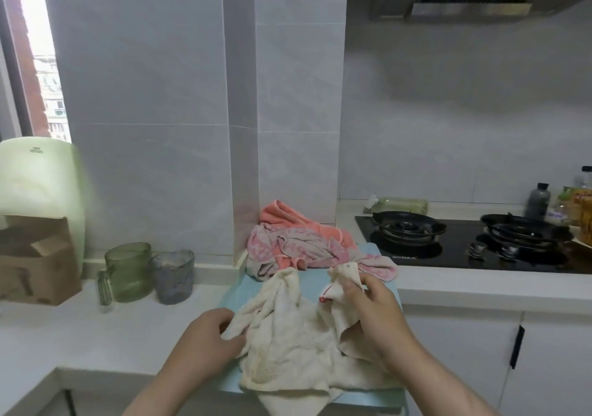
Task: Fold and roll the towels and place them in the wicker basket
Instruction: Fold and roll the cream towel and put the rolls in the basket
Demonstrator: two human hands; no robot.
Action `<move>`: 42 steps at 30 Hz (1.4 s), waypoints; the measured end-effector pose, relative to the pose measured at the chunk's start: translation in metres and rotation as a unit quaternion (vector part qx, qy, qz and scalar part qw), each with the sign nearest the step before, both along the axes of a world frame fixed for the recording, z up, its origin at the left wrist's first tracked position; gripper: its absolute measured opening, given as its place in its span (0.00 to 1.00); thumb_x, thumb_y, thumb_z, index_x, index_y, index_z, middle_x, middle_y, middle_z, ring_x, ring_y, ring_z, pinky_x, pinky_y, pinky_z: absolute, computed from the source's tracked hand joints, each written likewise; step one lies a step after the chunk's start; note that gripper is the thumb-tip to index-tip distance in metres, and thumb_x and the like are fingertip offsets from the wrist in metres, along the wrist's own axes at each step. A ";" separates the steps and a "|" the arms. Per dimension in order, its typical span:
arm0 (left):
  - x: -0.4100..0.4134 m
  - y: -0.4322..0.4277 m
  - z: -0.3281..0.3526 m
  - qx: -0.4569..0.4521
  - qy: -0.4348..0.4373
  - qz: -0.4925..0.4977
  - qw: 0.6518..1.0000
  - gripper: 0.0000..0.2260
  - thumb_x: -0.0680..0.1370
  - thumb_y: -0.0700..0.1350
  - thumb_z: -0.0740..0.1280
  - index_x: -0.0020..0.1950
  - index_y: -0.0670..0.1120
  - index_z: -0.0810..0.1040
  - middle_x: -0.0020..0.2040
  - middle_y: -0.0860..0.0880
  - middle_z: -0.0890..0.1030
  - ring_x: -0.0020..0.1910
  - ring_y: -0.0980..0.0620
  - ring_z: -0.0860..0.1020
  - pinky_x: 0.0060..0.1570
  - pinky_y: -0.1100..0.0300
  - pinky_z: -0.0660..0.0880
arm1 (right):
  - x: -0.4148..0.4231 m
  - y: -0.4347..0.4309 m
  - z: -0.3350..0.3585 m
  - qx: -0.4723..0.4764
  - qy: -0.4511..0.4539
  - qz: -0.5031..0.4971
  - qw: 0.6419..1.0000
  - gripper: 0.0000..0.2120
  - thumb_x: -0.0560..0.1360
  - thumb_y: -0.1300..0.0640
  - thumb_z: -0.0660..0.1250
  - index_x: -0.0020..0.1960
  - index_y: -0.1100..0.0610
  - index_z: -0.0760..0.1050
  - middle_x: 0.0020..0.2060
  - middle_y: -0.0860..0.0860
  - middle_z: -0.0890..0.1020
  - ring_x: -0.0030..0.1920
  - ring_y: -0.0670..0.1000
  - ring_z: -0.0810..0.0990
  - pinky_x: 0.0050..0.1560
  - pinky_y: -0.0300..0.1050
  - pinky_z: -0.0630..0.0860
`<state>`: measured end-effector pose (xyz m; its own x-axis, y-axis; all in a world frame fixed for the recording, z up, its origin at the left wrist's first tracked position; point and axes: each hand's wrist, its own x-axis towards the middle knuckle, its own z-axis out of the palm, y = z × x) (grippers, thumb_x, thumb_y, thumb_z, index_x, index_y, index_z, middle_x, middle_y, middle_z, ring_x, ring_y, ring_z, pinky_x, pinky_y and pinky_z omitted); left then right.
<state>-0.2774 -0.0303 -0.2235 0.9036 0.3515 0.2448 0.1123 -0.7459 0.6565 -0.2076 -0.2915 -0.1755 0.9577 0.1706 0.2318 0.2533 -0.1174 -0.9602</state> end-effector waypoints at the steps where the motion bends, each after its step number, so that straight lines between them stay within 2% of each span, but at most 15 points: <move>1: 0.000 -0.001 -0.001 0.015 0.000 0.002 1.000 0.05 0.71 0.44 0.69 0.39 0.43 0.78 0.36 0.47 0.79 0.34 0.56 0.75 0.35 0.61 0.68 | -0.002 0.001 -0.002 -0.011 -0.004 0.011 1.000 0.09 0.81 0.50 0.61 0.52 0.46 0.80 0.44 0.49 0.86 0.46 0.52 0.84 0.53 0.56 0.80; 3: 0.000 -0.001 0.003 -0.022 -0.040 0.022 0.999 0.06 0.73 0.41 0.67 0.38 0.39 0.77 0.34 0.46 0.78 0.33 0.53 0.73 0.34 0.58 0.66 | -0.006 0.004 -0.006 -0.016 0.001 0.027 1.000 0.14 0.83 0.51 0.56 0.52 0.47 0.81 0.42 0.52 0.86 0.43 0.54 0.85 0.46 0.55 0.82; 5: -0.002 -0.004 0.017 -0.173 -0.105 0.037 0.979 0.05 0.74 0.40 0.67 0.41 0.40 0.80 0.36 0.46 0.81 0.35 0.49 0.75 0.36 0.56 0.70 | -0.009 0.007 -0.011 -0.022 0.010 0.025 0.999 0.16 0.83 0.51 0.56 0.50 0.53 0.82 0.40 0.52 0.86 0.40 0.52 0.85 0.42 0.51 0.82; 9: -0.003 -0.009 0.062 -0.578 -0.187 -0.001 0.794 0.05 0.80 0.38 0.62 0.48 0.40 0.77 0.33 0.46 0.80 0.25 0.54 0.75 0.19 0.67 0.68 | -0.008 0.015 -0.025 -0.058 0.000 0.048 0.997 0.18 0.82 0.49 0.57 0.47 0.57 0.82 0.41 0.50 0.87 0.45 0.52 0.85 0.52 0.52 0.78; 11: -0.005 -0.006 0.083 -0.682 -0.188 -0.040 0.706 0.05 0.79 0.40 0.63 0.45 0.40 0.75 0.28 0.48 0.76 0.19 0.59 0.69 0.13 0.70 0.60 | -0.006 0.015 -0.031 -0.048 0.011 0.048 0.998 0.18 0.83 0.50 0.57 0.45 0.57 0.82 0.41 0.49 0.86 0.45 0.52 0.84 0.49 0.48 0.77; 13: -0.004 -0.004 0.091 -0.720 -0.183 -0.108 0.660 0.09 0.66 0.40 0.77 0.39 0.42 0.77 0.27 0.51 0.74 0.19 0.60 0.67 0.14 0.72 0.57 | -0.005 0.014 -0.036 -0.024 0.032 0.047 0.998 0.18 0.83 0.51 0.57 0.45 0.57 0.82 0.40 0.50 0.87 0.44 0.51 0.84 0.46 0.45 0.76; 15: 0.000 -0.008 0.088 -0.699 -0.170 -0.157 0.677 0.18 0.51 0.40 0.83 0.34 0.43 0.80 0.29 0.49 0.75 0.23 0.58 0.70 0.18 0.69 0.61 | -0.005 0.014 -0.040 -0.003 0.049 0.051 0.997 0.19 0.83 0.51 0.56 0.46 0.58 0.83 0.40 0.52 0.86 0.45 0.53 0.84 0.45 0.43 0.76; 20: 0.014 -0.043 0.047 -0.494 -0.118 -0.128 0.852 0.15 0.69 0.47 0.71 0.53 0.41 0.80 0.48 0.45 0.85 0.46 0.48 0.83 0.49 0.54 0.77 | -0.003 0.013 -0.042 0.059 0.087 0.062 0.993 0.23 0.83 0.51 0.54 0.48 0.66 0.80 0.40 0.59 0.85 0.37 0.51 0.84 0.33 0.36 0.75; 24: 0.019 -0.059 0.021 -0.311 -0.118 -0.043 0.942 0.02 0.73 0.39 0.73 0.42 0.45 0.82 0.38 0.54 0.84 0.40 0.52 0.81 0.44 0.57 0.76 | -0.001 0.010 -0.044 0.088 0.128 0.061 0.986 0.21 0.83 0.54 0.55 0.50 0.70 0.78 0.43 0.62 0.85 0.39 0.54 0.83 0.38 0.44 0.77; 26: 0.023 -0.060 0.021 -0.258 -0.161 0.008 0.953 0.06 0.73 0.37 0.71 0.36 0.42 0.79 0.31 0.52 0.78 0.34 0.52 0.74 0.37 0.56 0.70 | 0.000 0.009 -0.044 0.108 0.136 0.027 0.984 0.20 0.82 0.54 0.56 0.50 0.71 0.76 0.45 0.65 0.84 0.42 0.57 0.82 0.45 0.49 0.76; 29: 0.023 -0.061 0.030 -0.181 -0.170 0.002 0.969 0.13 0.67 0.40 0.65 0.48 0.53 0.78 0.35 0.47 0.79 0.32 0.52 0.73 0.36 0.53 0.72 | 0.005 0.007 -0.039 0.172 0.174 0.002 0.970 0.23 0.77 0.49 0.61 0.54 0.70 0.75 0.48 0.67 0.82 0.44 0.59 0.80 0.52 0.56 0.75; 31: 0.021 -0.064 0.031 -0.127 -0.118 -0.059 0.983 0.20 0.68 0.41 0.63 0.53 0.63 0.73 0.32 0.53 0.77 0.29 0.58 0.73 0.33 0.59 0.70 | 0.011 0.007 -0.034 0.182 0.172 0.001 0.968 0.26 0.70 0.45 0.64 0.52 0.69 0.75 0.44 0.64 0.82 0.43 0.58 0.78 0.48 0.54 0.72; 34: 0.024 -0.072 0.024 -0.052 -0.078 -0.112 0.989 0.18 0.76 0.40 0.64 0.58 0.61 0.77 0.29 0.58 0.77 0.31 0.62 0.75 0.36 0.66 0.71 | 0.008 0.008 -0.027 0.154 0.119 0.020 0.981 0.12 0.77 0.57 0.62 0.42 0.64 0.79 0.36 0.61 0.80 0.38 0.54 0.77 0.42 0.49 0.69; 37: 0.028 -0.073 0.013 -0.090 -0.086 -0.120 0.985 0.12 0.78 0.42 0.66 0.44 0.58 0.84 0.37 0.59 0.83 0.37 0.62 0.78 0.42 0.62 0.74 | 0.007 0.010 -0.035 0.133 0.100 0.040 0.985 0.12 0.78 0.62 0.62 0.39 0.62 0.80 0.35 0.61 0.81 0.36 0.53 0.77 0.40 0.47 0.70; 42: 0.034 -0.064 -0.003 -0.090 -0.123 -0.069 0.986 0.08 0.73 0.40 0.69 0.38 0.53 0.77 0.40 0.54 0.79 0.41 0.57 0.77 0.45 0.60 0.73 | 0.021 0.006 -0.050 0.194 0.111 0.019 0.975 0.11 0.73 0.67 0.61 0.47 0.61 0.83 0.42 0.60 0.85 0.42 0.58 0.79 0.44 0.52 0.74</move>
